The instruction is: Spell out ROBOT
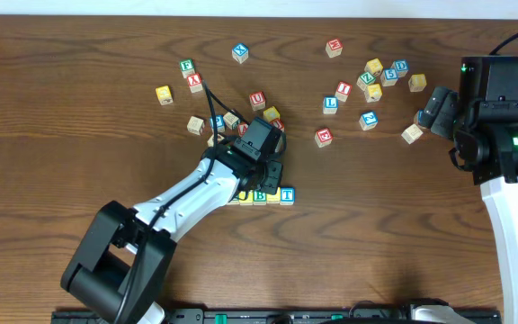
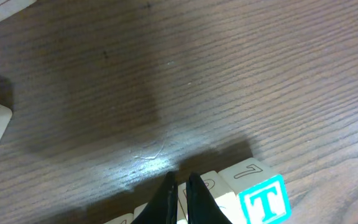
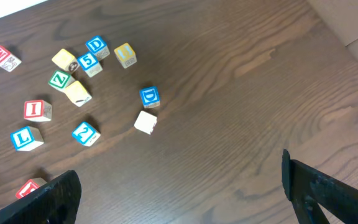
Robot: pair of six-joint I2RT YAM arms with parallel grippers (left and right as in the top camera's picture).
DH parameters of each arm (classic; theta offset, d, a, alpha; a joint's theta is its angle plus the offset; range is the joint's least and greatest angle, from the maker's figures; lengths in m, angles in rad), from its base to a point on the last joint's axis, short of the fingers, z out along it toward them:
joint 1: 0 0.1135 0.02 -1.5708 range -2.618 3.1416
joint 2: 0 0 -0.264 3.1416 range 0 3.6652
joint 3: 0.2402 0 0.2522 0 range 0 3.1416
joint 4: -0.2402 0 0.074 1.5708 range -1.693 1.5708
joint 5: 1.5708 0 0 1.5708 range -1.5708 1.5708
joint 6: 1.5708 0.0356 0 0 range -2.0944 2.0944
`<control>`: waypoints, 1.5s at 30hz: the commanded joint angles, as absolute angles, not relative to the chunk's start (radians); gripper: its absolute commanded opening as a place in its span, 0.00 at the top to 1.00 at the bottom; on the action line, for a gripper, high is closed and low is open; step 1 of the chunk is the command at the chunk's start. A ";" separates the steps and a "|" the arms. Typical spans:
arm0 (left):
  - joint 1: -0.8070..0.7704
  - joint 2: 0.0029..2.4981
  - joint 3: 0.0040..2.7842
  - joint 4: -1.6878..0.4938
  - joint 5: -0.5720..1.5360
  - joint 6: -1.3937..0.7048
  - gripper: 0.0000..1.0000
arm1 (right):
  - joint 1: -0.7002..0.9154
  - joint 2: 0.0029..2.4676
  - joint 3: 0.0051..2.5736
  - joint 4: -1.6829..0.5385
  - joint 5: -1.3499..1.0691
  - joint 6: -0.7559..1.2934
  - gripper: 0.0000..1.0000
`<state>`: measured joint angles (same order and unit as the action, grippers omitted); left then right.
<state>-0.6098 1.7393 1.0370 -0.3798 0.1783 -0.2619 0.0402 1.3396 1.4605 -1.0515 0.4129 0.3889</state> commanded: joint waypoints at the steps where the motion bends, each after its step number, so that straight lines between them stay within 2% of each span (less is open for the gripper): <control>1: -0.608 1.768 1.065 -0.371 0.173 -0.267 0.93 | 0.037 1.337 1.475 -1.052 0.427 0.381 0.01; 13: -0.649 1.790 1.065 -0.318 0.175 -0.267 0.93 | 0.037 1.337 1.475 -1.052 0.427 0.380 0.01; 45: -0.651 1.790 1.065 -0.365 0.172 -0.312 0.93 | 0.037 1.337 1.475 -1.052 0.427 0.381 0.01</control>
<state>-0.6510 1.7775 1.0393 -0.3546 0.1780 -0.3008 0.0402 1.3396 1.4605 -1.0515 0.4129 0.3889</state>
